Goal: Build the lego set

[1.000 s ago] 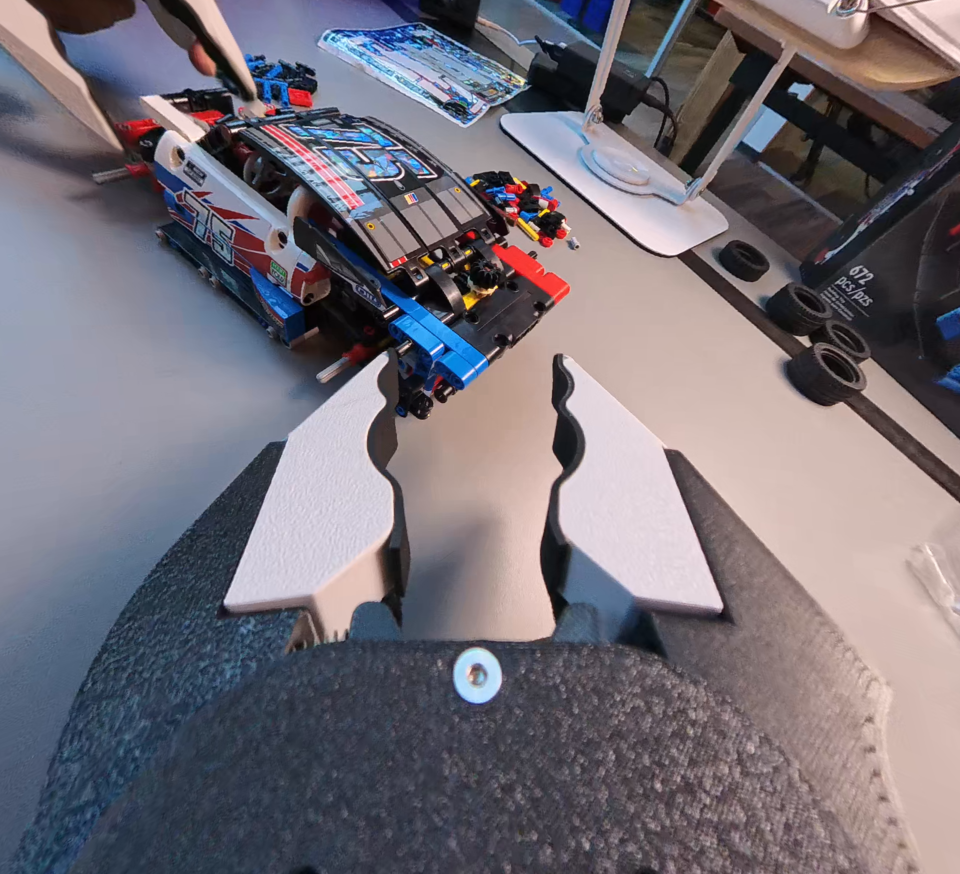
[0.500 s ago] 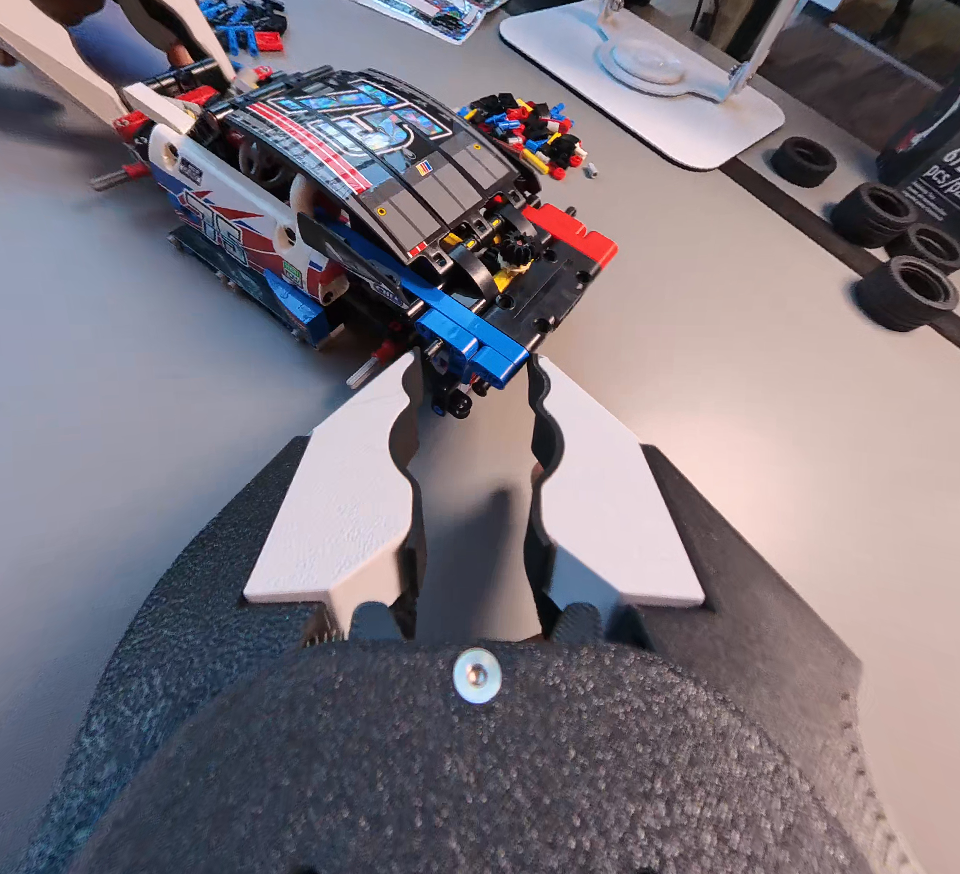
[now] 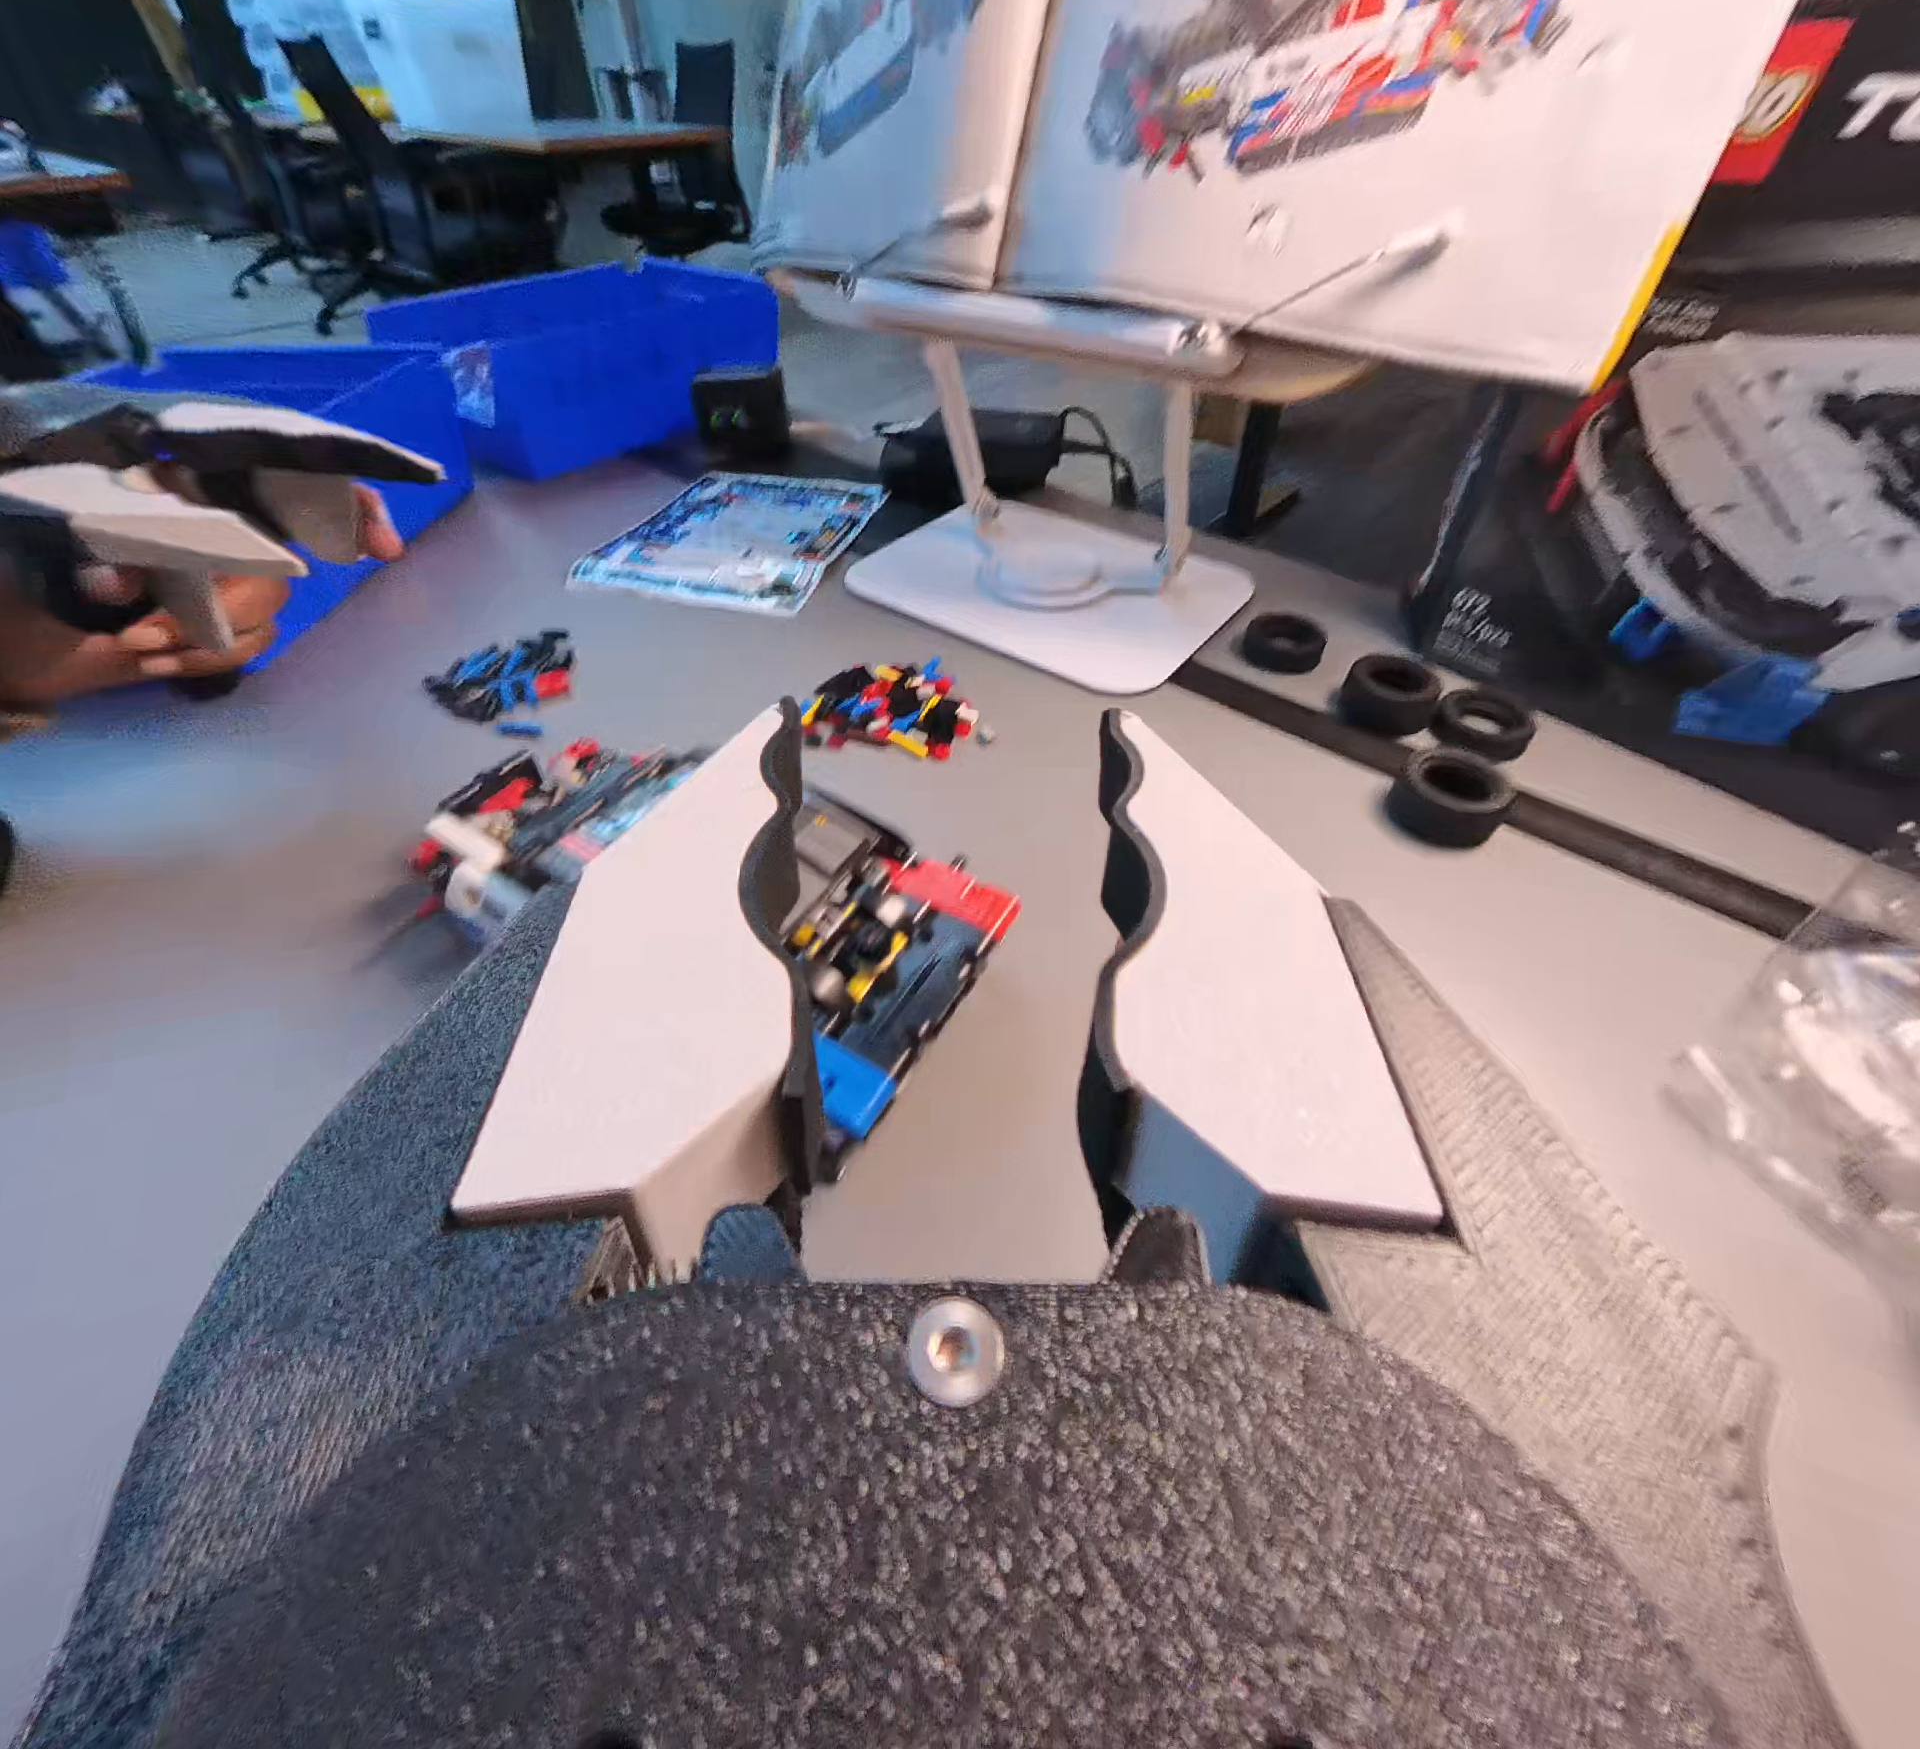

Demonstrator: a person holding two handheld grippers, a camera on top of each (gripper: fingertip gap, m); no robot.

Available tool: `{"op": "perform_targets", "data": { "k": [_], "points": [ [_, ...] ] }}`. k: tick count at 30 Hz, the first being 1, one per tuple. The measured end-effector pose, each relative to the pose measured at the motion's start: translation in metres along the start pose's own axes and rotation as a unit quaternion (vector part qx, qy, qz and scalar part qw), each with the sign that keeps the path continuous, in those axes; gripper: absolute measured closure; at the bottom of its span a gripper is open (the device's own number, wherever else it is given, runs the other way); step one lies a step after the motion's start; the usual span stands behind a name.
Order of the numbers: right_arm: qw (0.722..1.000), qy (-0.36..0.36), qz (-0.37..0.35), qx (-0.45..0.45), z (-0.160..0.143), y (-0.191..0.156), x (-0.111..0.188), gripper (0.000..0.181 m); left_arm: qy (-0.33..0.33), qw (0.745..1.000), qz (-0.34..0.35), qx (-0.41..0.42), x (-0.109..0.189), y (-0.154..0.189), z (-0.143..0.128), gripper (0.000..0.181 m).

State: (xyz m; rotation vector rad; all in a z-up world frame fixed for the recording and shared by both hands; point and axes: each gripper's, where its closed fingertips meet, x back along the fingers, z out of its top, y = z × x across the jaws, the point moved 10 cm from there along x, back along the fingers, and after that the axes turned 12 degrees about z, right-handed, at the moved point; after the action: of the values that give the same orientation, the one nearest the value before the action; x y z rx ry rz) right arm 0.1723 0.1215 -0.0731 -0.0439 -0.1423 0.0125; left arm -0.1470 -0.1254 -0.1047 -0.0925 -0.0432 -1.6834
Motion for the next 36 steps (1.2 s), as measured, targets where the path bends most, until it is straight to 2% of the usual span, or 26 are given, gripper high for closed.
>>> {"op": "perform_targets", "data": {
  "k": [3, 6, 9, 11, 13, 15, 19, 21, 25, 28, 29, 31, 33, 36],
  "points": [
    [0.998, 0.021, -0.054, 0.036, 0.041, 0.035, -0.031, 0.119, 0.059, 0.994, 0.092, 0.018, -0.002, -0.011, 0.02, 0.115],
    [0.996, 0.017, -0.087, 0.032, 0.071, 0.081, -0.08, 0.104, 0.056, 0.99, 0.129, -0.005, -0.019, -0.019, 0.033, 0.113],
    [0.992, -0.012, -0.122, 0.033, 0.088, 0.129, -0.129, 0.094, 0.044, 0.987, 0.15, -0.029, -0.043, -0.03, 0.046, 0.114],
    [0.99, -0.037, -0.128, 0.036, 0.094, 0.151, -0.154, 0.094, 0.03, 0.985, 0.164, -0.047, -0.061, -0.038, 0.053, 0.118],
    [0.986, -0.048, -0.154, 0.039, 0.096, 0.166, -0.171, 0.106, 0.02, 0.981, 0.181, -0.064, -0.08, -0.049, 0.061, 0.122],
    [0.986, -0.05, -0.161, -0.003, 0.09, 0.174, -0.183, 0.119, 0.017, 0.977, 0.195, -0.078, -0.102, -0.063, 0.07, 0.13],
    [0.988, -0.018, -0.151, -0.037, 0.071, 0.171, -0.192, 0.165, -0.017, 0.97, 0.211, -0.119, -0.149, -0.092, 0.082, 0.151],
    [0.986, 0.008, -0.149, -0.069, 0.064, 0.172, -0.189, 0.166, -0.036, 0.958, 0.234, -0.159, -0.17, -0.105, 0.085, 0.153],
    [0.97, 0.034, -0.097, -0.22, 0.037, 0.179, -0.177, 0.162, -0.066, 0.936, 0.249, -0.24, -0.196, -0.12, 0.078, 0.158],
    [0.958, 0.095, -0.087, -0.258, 0.026, 0.182, -0.161, 0.144, -0.047, 0.946, 0.238, -0.215, -0.194, -0.122, 0.074, 0.167],
    [0.954, 0.119, -0.098, -0.257, 0.026, 0.183, -0.154, 0.141, -0.038, 0.952, 0.23, -0.196, -0.193, -0.12, 0.07, 0.176],
    [0.957, 0.145, -0.129, -0.214, 0.031, 0.183, -0.144, 0.136, -0.005, 0.953, 0.246, -0.179, -0.191, -0.117, 0.062, 0.178],
    [0.968, 0.133, -0.149, -0.15, 0.04, 0.178, -0.145, 0.136, 0.021, 0.957, 0.256, -0.135, -0.19, -0.116, 0.057, 0.179],
    [0.982, 0.098, -0.146, -0.074, 0.058, 0.167, -0.155, 0.134, 0.066, 0.965, 0.253, -0.015, -0.187, -0.118, 0.051, 0.179]
  ]
}}
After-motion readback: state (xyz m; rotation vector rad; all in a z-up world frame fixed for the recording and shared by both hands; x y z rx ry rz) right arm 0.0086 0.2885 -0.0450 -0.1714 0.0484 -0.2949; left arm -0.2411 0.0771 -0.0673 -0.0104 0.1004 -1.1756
